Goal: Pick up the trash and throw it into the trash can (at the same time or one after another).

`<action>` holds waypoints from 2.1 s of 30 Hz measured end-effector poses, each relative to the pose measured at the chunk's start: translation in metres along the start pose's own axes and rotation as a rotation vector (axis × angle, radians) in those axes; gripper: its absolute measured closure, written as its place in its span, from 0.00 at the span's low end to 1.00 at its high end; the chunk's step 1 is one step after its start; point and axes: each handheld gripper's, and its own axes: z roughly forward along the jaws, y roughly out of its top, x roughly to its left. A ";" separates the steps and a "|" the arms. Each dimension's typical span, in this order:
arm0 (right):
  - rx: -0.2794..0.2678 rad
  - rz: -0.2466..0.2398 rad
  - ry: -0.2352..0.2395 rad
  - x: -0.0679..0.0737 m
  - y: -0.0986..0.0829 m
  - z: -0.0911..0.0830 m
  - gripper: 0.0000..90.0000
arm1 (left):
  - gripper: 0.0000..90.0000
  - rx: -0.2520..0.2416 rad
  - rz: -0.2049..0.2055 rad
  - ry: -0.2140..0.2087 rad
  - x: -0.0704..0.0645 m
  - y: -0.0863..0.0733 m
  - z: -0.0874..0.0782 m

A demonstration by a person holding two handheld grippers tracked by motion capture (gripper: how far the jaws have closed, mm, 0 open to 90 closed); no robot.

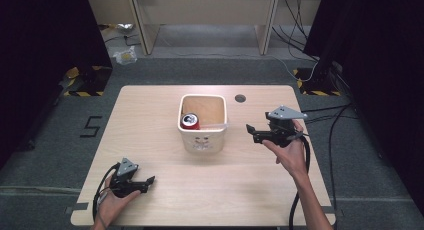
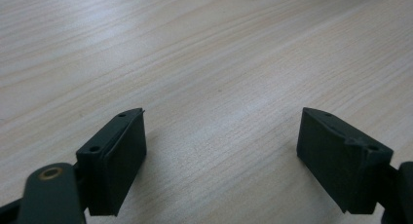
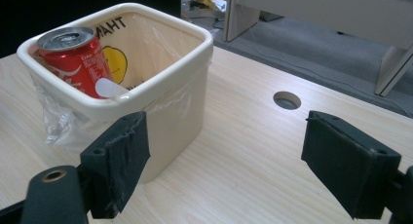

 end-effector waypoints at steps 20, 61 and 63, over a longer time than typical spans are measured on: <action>0.001 -0.016 0.001 0.011 -0.020 -0.007 0.19 | 0.19 -0.001 -0.001 0.000 0.000 0.000 0.000; 0.050 -0.033 0.001 0.028 -0.073 -0.009 0.19 | 0.19 0.000 -0.001 0.000 0.000 0.000 0.000; 0.050 -0.031 0.006 0.028 -0.075 -0.009 0.19 | 0.19 0.000 -0.001 0.000 0.000 0.000 0.000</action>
